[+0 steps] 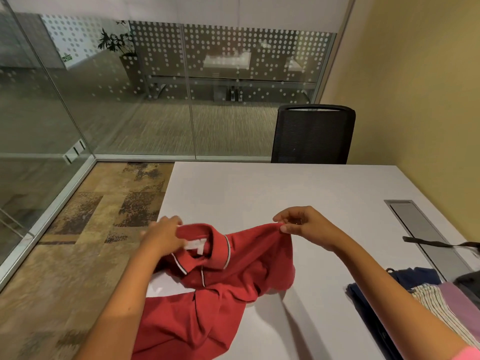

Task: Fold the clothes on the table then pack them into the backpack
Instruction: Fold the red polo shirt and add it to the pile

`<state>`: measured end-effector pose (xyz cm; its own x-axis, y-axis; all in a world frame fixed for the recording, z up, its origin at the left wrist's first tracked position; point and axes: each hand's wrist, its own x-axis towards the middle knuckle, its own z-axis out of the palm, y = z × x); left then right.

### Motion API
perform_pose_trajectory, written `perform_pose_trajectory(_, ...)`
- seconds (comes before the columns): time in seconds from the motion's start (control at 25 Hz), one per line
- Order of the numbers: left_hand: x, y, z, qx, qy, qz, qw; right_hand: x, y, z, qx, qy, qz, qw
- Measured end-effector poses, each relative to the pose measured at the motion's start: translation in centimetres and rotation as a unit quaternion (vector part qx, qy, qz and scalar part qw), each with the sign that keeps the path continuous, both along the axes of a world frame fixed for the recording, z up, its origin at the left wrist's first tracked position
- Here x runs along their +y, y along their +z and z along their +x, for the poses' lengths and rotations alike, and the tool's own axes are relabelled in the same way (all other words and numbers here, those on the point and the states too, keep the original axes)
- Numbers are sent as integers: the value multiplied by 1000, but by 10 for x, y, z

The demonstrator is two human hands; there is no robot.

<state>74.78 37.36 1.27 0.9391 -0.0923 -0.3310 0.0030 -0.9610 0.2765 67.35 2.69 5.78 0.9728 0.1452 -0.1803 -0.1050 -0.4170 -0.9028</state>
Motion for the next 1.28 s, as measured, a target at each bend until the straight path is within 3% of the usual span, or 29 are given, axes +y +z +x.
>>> perform_pose_trajectory(0.08,-33,11,-13,6,-111,-125,986,16,4,2,-15,15,-13,1000)
perform_pose_trajectory(0.16,-73,25,-28,18,-176,-259,950,34,9,3,-35,41,-26,998)
perform_pose_trajectory(0.36,-116,29,-34,-25,-207,-245,947,54,16,2,-90,43,-63,993)
perform_pose_trajectory(0.48,-108,29,-32,-33,-196,-279,939,47,5,-3,-59,44,-75,994)
perform_pose_trajectory(0.56,-99,34,-33,-22,-184,-323,928,43,-7,-5,-35,73,-138,987)
perform_pose_trajectory(0.64,-90,39,-32,-25,-166,-346,923,37,-19,-3,-18,110,-263,958)
perform_pose_trajectory(0.72,-78,44,-31,-24,-146,-359,922,31,-20,5,4,121,-410,904)
perform_pose_trajectory(0.84,-62,44,-30,-7,-114,-359,926,25,-9,19,-10,68,-539,840)
perform_pose_trajectory(0.92,-56,41,-33,3,-107,-357,928,34,3,37,-71,-17,-518,852)
perform_pose_trajectory(1.04,-53,37,-38,-34,-66,-359,930,68,12,65,-141,-106,-382,907)
perform_pose_trajectory(1.16,-42,32,-42,-104,7,-349,931,105,6,79,-132,-13,-244,961)
perform_pose_trajectory(1.28,-17,21,-46,-138,28,-327,935,114,-23,76,-43,48,-178,982)
